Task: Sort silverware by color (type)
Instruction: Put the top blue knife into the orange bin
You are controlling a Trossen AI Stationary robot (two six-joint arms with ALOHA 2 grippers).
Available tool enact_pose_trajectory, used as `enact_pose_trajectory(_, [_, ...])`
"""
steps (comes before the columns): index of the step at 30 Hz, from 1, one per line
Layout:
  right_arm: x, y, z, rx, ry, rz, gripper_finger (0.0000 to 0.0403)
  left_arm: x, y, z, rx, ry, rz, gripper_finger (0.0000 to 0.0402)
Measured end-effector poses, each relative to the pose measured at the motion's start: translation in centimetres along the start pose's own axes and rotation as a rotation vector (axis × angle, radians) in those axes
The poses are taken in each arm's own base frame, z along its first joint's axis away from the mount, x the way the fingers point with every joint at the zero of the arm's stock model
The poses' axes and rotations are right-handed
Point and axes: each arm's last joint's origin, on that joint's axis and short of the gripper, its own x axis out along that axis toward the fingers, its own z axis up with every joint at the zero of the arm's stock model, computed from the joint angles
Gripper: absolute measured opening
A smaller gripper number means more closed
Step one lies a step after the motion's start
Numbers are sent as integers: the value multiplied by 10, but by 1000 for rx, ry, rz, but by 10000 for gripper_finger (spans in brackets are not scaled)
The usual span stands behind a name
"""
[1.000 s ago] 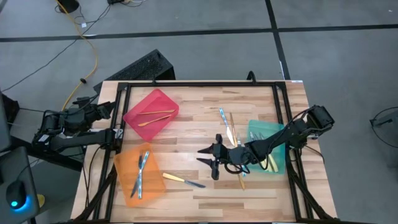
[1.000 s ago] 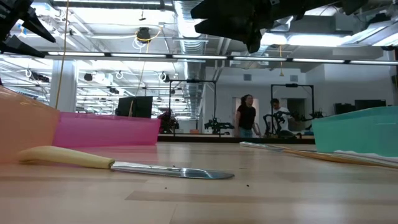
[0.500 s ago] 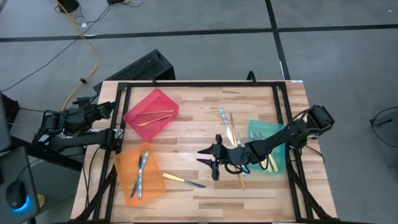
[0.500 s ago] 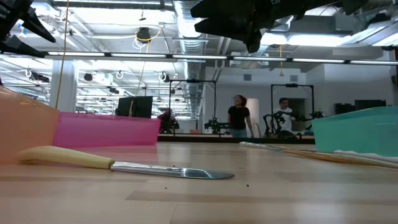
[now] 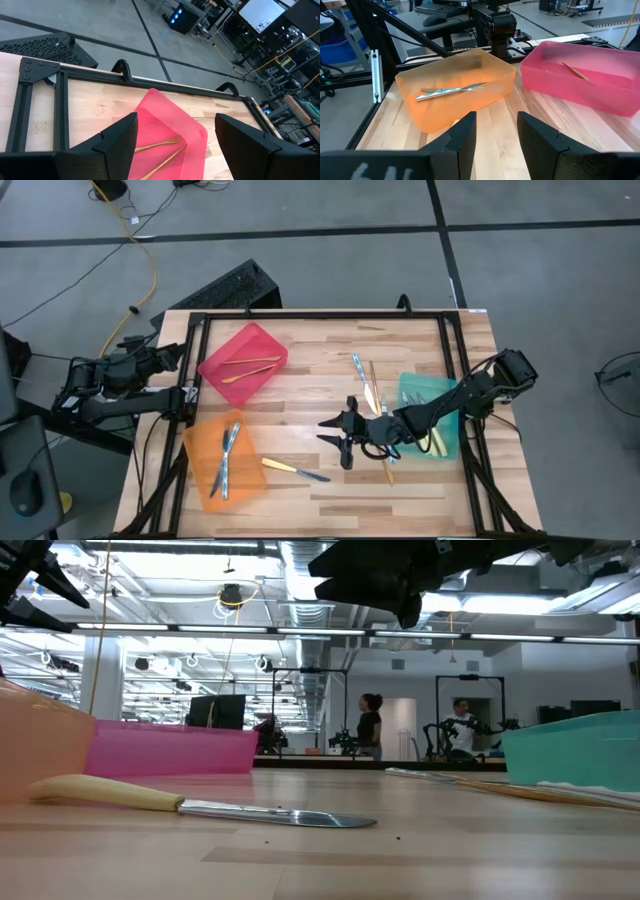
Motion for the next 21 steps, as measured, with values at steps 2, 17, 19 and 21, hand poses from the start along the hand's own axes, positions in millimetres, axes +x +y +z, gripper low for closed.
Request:
enact_pose_trajectory(2, [0,0,0,-1,1,0,166,0,0,0,0,0,0,247])
enact_pose_trajectory(17, [1,-3,-3,-17,35,-16,166,0,0,0,5,0,0,247])
enact_pose_trajectory(19, [2,-6,-4,-16,49,-26,166,0,0,0,4,0,0,247])
enact_pose_trajectory(21, [2,-6,-4,-1,49,-29,166,0,0,0,3,0,0,247])
